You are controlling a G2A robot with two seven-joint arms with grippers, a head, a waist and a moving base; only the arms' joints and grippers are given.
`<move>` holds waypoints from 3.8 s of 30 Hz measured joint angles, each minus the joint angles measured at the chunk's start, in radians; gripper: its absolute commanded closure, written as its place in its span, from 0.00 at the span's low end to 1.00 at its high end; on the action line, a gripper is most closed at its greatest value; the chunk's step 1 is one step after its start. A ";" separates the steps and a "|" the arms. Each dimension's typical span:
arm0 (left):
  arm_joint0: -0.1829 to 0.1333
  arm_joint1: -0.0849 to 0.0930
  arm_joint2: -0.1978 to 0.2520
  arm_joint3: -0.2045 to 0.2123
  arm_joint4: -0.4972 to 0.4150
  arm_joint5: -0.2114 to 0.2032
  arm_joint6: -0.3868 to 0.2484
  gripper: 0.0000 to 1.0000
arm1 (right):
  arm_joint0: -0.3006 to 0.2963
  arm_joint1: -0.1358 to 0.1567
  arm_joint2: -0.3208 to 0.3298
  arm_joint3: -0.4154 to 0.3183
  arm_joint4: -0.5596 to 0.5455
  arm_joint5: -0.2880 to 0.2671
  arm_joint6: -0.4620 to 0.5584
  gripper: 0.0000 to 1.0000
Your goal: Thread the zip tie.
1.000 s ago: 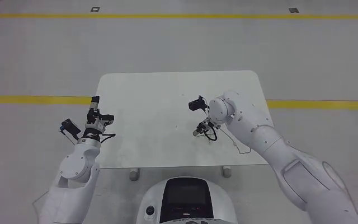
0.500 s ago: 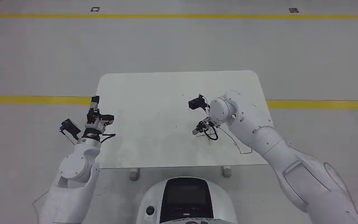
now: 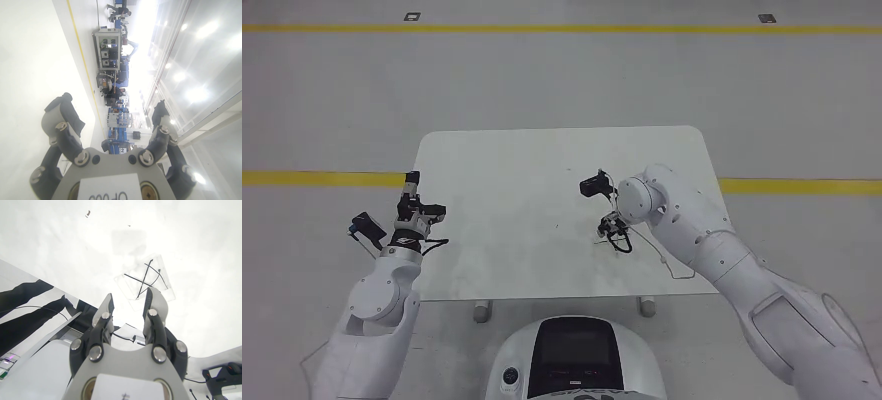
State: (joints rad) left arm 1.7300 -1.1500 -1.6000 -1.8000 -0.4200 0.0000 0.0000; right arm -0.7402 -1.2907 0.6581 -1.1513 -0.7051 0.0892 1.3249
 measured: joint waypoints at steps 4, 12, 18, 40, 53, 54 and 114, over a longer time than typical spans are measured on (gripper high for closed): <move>0.000 0.000 0.000 0.000 0.000 0.000 0.000 0.00 | 0.004 -0.013 -0.017 0.034 0.002 0.004 -0.018 0.83; 0.000 0.000 0.000 0.000 0.000 0.000 0.000 0.00 | 0.028 -0.051 -0.058 0.128 -0.004 0.018 -0.087 0.85; 0.000 0.000 0.000 0.000 0.000 0.000 0.000 0.00 | 0.047 -0.080 -0.085 0.208 -0.001 0.021 -0.102 0.88; 0.000 0.000 0.000 0.000 0.000 0.000 0.000 0.00 | 0.087 -0.175 -0.133 0.436 0.004 0.056 -0.192 0.89; 0.000 0.000 0.000 0.000 0.000 0.000 0.000 0.00 | 0.094 -0.204 -0.130 0.499 -0.007 0.053 -0.211 0.83; 0.000 0.000 0.000 0.000 0.000 0.000 0.000 0.00 | 0.095 -0.206 -0.130 0.503 -0.008 0.052 -0.211 0.84; 0.000 0.000 0.000 0.000 0.000 0.000 0.000 0.00 | -0.092 -0.063 0.167 0.063 -0.158 -0.011 -0.023 1.00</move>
State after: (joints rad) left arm 1.7300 -1.1500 -1.6000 -1.8000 -0.4200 0.0000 0.0000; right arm -0.8318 -1.3534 0.8252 -1.0884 -0.8634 0.0785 1.3016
